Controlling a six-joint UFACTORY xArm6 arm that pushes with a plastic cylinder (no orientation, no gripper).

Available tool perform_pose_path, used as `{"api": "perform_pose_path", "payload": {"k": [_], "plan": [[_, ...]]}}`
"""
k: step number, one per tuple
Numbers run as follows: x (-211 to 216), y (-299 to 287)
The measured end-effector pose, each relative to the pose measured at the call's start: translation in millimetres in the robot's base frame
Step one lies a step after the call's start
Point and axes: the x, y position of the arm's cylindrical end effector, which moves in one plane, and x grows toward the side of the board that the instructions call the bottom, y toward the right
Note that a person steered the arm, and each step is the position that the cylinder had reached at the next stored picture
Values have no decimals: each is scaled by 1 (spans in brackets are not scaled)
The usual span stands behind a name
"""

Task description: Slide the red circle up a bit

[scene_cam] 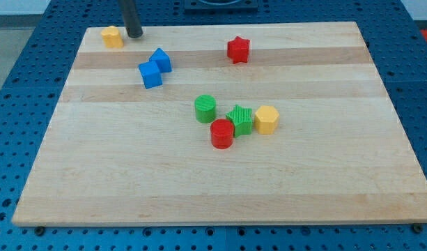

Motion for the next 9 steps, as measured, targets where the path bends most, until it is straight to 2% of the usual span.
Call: {"api": "perform_pose_path", "payload": {"k": [1, 2, 4, 8, 9], "plan": [[6, 41], [38, 67], [117, 92], [301, 94], [329, 141]]}}
